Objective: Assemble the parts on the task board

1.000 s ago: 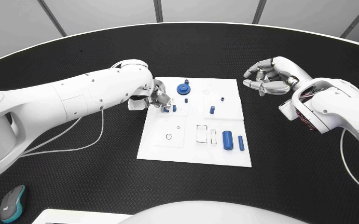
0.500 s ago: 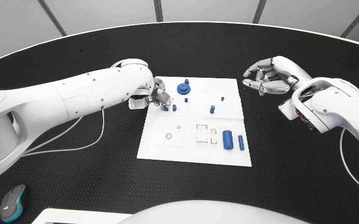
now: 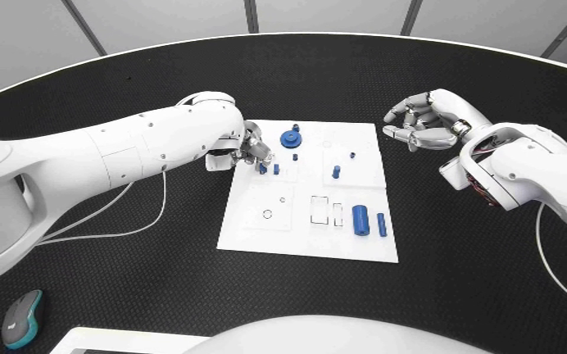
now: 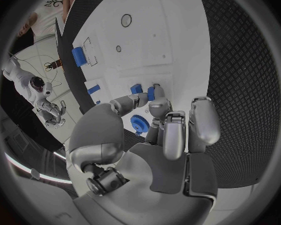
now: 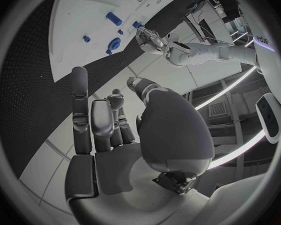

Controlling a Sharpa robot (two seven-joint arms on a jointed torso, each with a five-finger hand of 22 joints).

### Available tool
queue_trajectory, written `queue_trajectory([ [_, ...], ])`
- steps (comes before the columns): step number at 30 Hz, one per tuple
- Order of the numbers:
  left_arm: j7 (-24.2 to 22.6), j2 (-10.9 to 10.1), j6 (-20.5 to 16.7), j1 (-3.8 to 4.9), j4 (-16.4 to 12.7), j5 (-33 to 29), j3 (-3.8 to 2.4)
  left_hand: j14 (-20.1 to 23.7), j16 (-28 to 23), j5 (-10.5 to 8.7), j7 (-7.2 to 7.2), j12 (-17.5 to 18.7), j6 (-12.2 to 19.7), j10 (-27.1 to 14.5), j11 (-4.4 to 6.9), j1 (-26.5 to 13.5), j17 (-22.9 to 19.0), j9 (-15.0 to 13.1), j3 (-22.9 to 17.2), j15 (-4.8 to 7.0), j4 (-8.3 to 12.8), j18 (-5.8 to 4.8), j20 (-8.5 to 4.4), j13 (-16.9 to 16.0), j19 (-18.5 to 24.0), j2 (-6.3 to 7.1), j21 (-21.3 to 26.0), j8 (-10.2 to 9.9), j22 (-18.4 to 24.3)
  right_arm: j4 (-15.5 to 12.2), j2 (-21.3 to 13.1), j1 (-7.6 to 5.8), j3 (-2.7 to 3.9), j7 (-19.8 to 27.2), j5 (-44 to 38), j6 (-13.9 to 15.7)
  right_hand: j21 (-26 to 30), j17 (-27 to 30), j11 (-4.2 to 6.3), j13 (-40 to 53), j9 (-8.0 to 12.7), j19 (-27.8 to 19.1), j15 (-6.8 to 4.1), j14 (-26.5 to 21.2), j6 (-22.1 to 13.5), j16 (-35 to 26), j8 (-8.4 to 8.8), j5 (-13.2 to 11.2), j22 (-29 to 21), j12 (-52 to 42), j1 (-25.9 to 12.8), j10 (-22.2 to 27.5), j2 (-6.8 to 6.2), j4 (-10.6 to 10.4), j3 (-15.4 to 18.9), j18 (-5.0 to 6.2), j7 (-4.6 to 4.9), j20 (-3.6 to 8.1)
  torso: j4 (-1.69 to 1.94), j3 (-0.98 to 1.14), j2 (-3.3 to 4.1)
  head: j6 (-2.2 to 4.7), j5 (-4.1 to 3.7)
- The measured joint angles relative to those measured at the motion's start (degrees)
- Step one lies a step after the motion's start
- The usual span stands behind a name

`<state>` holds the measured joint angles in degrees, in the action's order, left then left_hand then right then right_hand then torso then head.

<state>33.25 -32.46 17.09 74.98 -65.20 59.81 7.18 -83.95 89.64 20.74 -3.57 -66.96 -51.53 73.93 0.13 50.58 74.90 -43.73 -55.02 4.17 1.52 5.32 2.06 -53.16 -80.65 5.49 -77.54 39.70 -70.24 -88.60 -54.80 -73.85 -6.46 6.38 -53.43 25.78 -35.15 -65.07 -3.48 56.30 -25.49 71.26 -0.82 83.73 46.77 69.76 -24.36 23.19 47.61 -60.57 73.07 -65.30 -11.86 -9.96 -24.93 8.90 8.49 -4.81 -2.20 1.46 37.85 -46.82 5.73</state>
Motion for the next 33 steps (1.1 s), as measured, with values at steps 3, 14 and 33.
queue_trajectory([
  [3,0.01,0.0,-0.04,0.0,-0.02,0.01,0.0,0.0,0.0,0.0,0.0,0.0,0.0,0.0,0.0,0.0,0.0,0.01,0.0,0.0,0.0,0.0,0.0,0.08,0.0,0.0,0.0,-0.16,0.03,-0.06,-0.07,0.04,0.0,0.0,0.0,0.04,0.1,0.0,0.0,-0.03,0.06,0.0,0.0,0.0,0.0,0.0,0.0,0.0,0.0,0.0,0.0,0.0,0.0,0.0,0.0,0.0,0.0,0.0,-0.03,-0.02,-0.04,-0.04,0.0],
  [14,-0.7,-0.65,0.01,-0.01,-0.9,1.34,0.01,0.0,0.0,-0.06,0.0,0.01,0.0,0.2,-0.2,0.01,0.0,-0.1,0.01,0.0,0.01,0.01,0.0,-0.34,0.0,0.01,0.0,-0.07,-0.1,-0.16,-0.16,0.07,0.0,-0.01,0.0,0.1,0.1,0.0,0.0,-0.02,0.05,0.0,0.0,0.0,0.0,0.0,0.0,0.0,0.03,0.0,0.0,0.0,0.0,0.0,0.0,0.0,0.0,0.0,0.01,-0.14,-0.14,-0.03,-0.13],
  [33,-0.61,-1.29,1.04,-0.01,-1.34,1.9,0.01,0.0,0.0,0.09,0.0,-0.33,0.0,0.2,-0.2,0.07,0.0,-0.28,0.24,0.0,0.24,0.0,0.0,-0.76,0.0,0.07,-0.23,-0.14,-0.37,0.04,0.05,0.13,-0.01,0.08,0.0,0.09,0.1,0.01,0.0,-0.02,0.05,0.0,0.0,0.0,0.0,0.0,0.0,0.0,0.05,0.0,0.0,0.0,0.0,0.0,0.0,0.0,0.0,0.0,-0.02,-0.18,-0.1,0.01,0.17],
])
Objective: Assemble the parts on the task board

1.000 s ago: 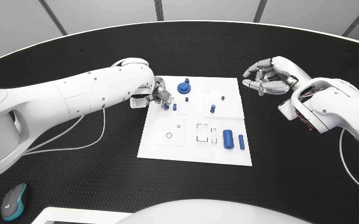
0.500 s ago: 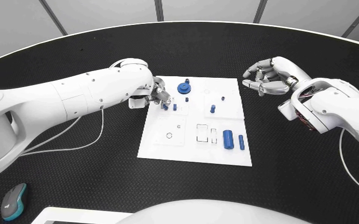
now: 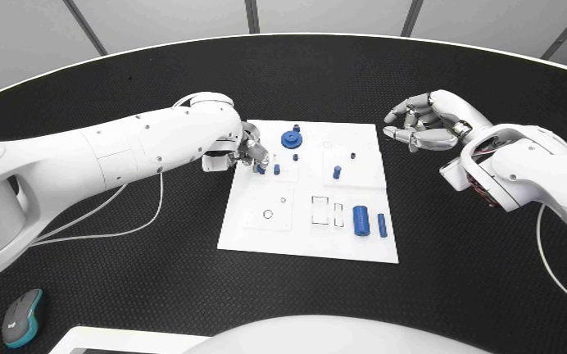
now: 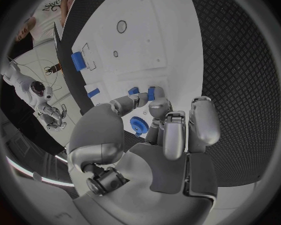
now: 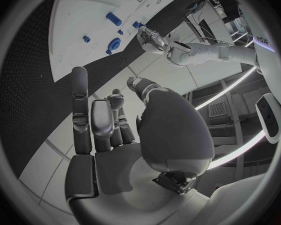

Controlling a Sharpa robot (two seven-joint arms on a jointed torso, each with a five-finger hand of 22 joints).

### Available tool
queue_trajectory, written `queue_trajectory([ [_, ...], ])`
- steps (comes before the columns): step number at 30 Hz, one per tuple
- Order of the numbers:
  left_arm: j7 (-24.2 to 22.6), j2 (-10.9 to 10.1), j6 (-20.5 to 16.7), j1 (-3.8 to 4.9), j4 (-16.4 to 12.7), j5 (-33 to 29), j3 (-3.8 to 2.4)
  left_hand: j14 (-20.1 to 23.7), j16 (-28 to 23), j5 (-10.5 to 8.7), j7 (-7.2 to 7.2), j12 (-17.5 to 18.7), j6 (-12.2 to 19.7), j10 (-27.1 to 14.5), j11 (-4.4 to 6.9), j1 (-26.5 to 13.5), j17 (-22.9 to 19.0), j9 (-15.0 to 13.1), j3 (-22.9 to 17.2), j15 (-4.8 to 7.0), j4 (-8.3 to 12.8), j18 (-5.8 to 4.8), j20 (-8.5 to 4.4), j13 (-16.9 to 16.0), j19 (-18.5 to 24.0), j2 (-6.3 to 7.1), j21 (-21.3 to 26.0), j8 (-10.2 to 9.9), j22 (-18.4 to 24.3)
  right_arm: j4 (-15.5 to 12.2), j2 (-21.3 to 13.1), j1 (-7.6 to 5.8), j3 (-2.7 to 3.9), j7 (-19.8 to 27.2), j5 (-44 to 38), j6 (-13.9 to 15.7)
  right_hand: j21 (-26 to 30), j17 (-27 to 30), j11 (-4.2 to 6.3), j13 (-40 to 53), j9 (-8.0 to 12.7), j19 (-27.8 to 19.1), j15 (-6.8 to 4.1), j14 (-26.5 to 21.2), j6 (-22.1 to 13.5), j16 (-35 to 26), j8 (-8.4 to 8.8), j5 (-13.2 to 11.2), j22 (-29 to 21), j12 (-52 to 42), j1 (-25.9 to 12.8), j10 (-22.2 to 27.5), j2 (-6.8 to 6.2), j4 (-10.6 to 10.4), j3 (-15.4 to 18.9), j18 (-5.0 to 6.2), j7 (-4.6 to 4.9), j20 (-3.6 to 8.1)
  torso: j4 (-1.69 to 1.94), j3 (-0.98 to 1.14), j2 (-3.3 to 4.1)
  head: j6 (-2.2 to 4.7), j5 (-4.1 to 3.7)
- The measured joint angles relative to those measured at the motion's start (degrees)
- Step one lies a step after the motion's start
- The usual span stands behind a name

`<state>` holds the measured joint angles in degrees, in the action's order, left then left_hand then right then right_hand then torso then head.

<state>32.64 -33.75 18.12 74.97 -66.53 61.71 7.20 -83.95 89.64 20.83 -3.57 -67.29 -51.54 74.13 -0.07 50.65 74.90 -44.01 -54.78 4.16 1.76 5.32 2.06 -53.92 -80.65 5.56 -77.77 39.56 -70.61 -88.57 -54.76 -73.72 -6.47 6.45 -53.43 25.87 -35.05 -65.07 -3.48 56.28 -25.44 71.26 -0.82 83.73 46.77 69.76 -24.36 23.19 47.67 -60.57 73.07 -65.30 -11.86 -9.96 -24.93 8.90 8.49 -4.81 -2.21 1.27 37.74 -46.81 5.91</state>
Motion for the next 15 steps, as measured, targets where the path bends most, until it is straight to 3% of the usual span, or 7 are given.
queue_trajectory([
  [15,0.08,0.83,0.28,-0.01,0.65,0.01,0.0,0.0,0.0,-0.04,-0.01,0.01,-0.01,0.0,0.0,0.22,0.0,-0.28,0.01,0.0,0.01,0.0,0.0,0.01,0.0,0.22,0.0,-0.07,0.01,-0.03,-0.03,0.01,0.0,0.02,0.0,-0.02,0.0,0.0,0.0,0.0,0.0,0.0,0.0,0.0,0.0,0.0,0.0,0.0,-0.01,0.0,0.0,0.0,0.0,0.0,0.0,0.0,0.0,0.0,-0.03,0.09,0.0,-0.14,-0.1],
])
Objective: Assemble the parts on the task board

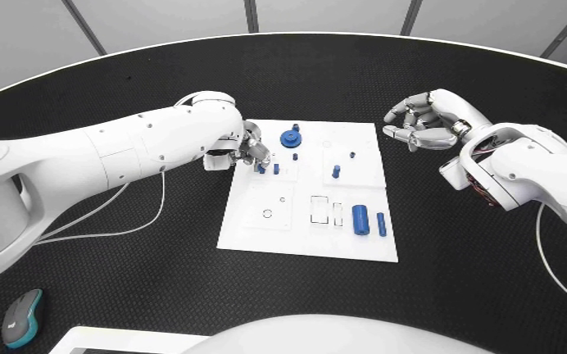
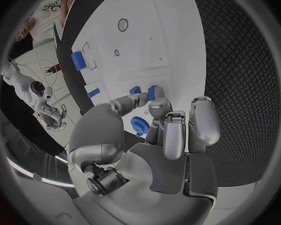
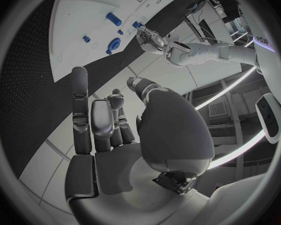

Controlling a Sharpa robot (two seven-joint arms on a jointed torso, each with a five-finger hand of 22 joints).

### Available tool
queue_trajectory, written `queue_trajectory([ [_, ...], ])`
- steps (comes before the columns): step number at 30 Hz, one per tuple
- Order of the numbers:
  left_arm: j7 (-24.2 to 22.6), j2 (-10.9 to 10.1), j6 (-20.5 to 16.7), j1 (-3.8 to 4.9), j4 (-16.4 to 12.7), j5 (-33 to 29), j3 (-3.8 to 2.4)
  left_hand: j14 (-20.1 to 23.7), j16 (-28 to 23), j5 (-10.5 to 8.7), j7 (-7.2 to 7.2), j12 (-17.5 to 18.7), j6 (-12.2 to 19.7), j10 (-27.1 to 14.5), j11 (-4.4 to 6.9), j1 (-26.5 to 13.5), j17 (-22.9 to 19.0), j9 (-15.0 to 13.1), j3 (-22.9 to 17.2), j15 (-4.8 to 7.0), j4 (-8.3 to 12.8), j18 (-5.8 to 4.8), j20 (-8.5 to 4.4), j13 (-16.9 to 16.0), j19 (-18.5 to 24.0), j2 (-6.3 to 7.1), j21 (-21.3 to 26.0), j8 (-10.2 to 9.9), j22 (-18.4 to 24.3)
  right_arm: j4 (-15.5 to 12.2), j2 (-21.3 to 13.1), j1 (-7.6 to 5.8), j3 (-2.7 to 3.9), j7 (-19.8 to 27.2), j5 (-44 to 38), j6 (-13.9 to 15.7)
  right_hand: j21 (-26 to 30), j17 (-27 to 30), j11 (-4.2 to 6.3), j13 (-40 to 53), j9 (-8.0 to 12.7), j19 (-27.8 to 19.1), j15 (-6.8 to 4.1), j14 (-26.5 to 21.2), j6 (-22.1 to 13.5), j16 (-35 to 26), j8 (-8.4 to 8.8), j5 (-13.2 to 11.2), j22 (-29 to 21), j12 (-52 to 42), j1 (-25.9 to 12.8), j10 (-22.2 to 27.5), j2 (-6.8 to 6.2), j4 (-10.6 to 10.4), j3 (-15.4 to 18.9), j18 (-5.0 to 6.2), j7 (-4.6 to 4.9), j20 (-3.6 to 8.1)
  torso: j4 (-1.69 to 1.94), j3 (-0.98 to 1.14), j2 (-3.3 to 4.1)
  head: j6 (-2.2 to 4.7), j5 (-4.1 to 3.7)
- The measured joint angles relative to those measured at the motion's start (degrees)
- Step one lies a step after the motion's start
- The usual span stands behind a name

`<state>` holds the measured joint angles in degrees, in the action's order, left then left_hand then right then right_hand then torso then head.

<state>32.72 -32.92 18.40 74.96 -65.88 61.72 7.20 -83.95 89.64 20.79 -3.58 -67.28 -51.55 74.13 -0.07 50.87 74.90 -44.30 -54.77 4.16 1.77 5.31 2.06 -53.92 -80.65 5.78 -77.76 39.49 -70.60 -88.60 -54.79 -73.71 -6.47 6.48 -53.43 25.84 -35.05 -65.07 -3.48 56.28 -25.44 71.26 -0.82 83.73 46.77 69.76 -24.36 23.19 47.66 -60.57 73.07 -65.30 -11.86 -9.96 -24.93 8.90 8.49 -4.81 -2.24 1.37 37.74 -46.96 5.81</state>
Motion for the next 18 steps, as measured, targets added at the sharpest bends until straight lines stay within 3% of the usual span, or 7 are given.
queue_trajectory([
  [10,0.52,0.29,1.83,-0.01,0.21,0.12,0.01,0.0,0.0,0.0,0.0,0.01,0.0,0.0,0.0,0.0,0.0,0.17,0.05,0.0,0.06,0.0,0.0,0.01,0.0,0.0,0.0,0.0,0.01,0.09,0.05,0.0,0.0,0.0,0.0,-0.05,0.0,0.0,0.0,0.0,0.0,0.0,0.0,0.0,0.0,0.0,0.0,0.0,-0.01,0.0,0.0,0.0,0.0,0.0,0.0,0.0,0.0,0.0,0.01,-0.03,0.0,-0.19,-0.02],
  [18,0.91,0.14,1.04,-0.01,0.42,1.23,0.02,0.0,0.0,0.04,0.0,0.04,0.0,0.0,0.0,0.0,0.0,0.35,0.07,0.0,0.08,0.0,0.0,0.01,0.0,0.0,0.0,-0.27,0.01,0.18,0.11,0.0,0.0,0.03,0.0,-0.08,0.0,0.0,0.0,0.0,0.0,0.0,0.0,0.0,0.0,0.0,0.0,0.0,-0.01,0.0,0.0,0.0,0.0,0.0,0.0,0.0,0.0,0.0,0.01,-0.07,0.01,-0.2,-0.04],
])
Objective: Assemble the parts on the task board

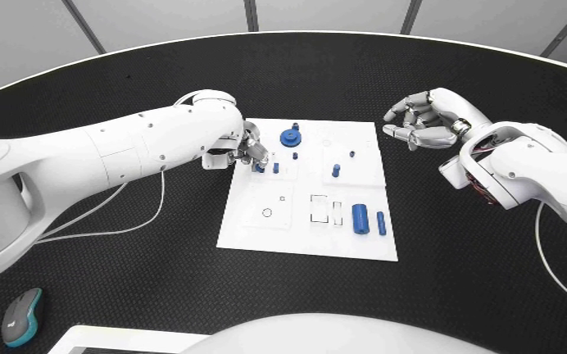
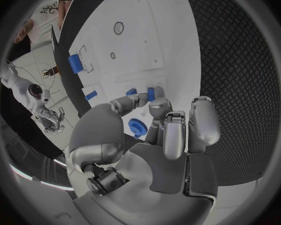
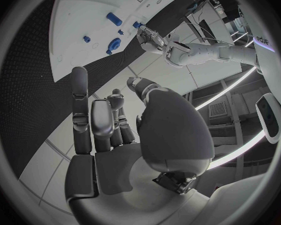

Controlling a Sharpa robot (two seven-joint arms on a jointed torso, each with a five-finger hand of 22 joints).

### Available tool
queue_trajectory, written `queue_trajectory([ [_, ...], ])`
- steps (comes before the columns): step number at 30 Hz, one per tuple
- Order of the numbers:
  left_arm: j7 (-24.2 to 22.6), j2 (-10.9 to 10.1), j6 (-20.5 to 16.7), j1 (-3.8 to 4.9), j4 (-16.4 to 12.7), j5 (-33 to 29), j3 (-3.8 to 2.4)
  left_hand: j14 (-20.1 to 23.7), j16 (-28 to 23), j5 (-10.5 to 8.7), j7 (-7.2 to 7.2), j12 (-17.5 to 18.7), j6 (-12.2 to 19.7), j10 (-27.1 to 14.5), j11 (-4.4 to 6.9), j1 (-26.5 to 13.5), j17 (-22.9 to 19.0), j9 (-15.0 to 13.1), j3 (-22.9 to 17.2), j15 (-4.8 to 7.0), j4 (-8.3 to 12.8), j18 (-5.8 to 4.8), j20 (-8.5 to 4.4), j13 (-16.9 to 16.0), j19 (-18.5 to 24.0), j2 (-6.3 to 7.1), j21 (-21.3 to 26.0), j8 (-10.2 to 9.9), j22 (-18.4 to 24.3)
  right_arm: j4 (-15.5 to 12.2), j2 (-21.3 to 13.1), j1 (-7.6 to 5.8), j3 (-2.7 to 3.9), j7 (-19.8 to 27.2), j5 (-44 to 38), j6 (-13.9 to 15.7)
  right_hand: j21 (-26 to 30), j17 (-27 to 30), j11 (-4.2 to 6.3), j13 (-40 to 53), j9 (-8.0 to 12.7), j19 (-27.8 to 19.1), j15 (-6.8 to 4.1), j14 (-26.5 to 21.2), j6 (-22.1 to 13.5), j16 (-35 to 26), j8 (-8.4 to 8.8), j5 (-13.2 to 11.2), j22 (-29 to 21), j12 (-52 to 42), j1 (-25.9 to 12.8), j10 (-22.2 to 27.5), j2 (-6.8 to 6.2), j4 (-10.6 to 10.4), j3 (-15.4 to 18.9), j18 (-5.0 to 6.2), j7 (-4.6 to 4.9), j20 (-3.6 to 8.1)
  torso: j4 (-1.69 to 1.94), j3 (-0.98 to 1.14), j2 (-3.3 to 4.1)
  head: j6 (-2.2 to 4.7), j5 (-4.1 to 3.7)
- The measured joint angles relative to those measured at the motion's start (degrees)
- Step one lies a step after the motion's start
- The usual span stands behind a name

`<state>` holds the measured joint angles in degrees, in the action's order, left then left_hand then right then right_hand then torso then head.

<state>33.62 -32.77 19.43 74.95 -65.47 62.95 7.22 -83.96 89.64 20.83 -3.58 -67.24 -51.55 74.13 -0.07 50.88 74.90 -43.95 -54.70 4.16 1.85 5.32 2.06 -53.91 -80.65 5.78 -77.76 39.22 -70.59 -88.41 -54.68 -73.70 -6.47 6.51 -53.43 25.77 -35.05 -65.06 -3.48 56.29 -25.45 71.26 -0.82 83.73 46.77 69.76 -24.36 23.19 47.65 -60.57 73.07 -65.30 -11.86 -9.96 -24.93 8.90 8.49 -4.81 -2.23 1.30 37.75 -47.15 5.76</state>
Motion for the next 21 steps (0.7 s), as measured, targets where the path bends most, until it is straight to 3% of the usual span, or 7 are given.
queue_trajectory([
  [10,0.27,-0.03,-0.94,0.0,0.18,0.21,0.0,0.0,0.0,0.02,0.0,0.0,0.0,0.0,0.0,0.0,0.0,-0.25,0.0,0.0,0.0,0.0,0.0,0.0,0.0,0.0,0.0,0.22,0.0,0.07,0.07,0.01,0.0,0.02,0.0,-0.04,0.0,-0.05,0.0,0.0,0.0,0.0,0.0,0.0,0.0,0.0,0.0,0.0,0.0,0.0,0.0,0.0,0.0,0.0,0.0,0.0,0.0,0.0,0.03,-0.01,-0.01,-0.02,0.09],
  [21,0.09,0.32,0.49,-0.01,0.15,0.23,0.0,0.0,0.0,-0.04,0.01,0.01,-0.01,0.01,0.01,0.2,0.0,-0.4,0.07,0.0,0.07,0.0,0.0,0.01,0.0,0.2,0.01,0.32,-0.06,-0.01,-0.04,0.01,0.0,-0.01,0.0,-0.06,0.0,-0.04,0.0,0.0,0.0,0.0,0.0,0.0,0.0,0.0,0.0,0.0,-0.01,0.0,0.0,0.0,0.0,0.0,0.0,0.0,0.0,0.0,-0.02,0.03,0.0,-0.01,-0.02],
])
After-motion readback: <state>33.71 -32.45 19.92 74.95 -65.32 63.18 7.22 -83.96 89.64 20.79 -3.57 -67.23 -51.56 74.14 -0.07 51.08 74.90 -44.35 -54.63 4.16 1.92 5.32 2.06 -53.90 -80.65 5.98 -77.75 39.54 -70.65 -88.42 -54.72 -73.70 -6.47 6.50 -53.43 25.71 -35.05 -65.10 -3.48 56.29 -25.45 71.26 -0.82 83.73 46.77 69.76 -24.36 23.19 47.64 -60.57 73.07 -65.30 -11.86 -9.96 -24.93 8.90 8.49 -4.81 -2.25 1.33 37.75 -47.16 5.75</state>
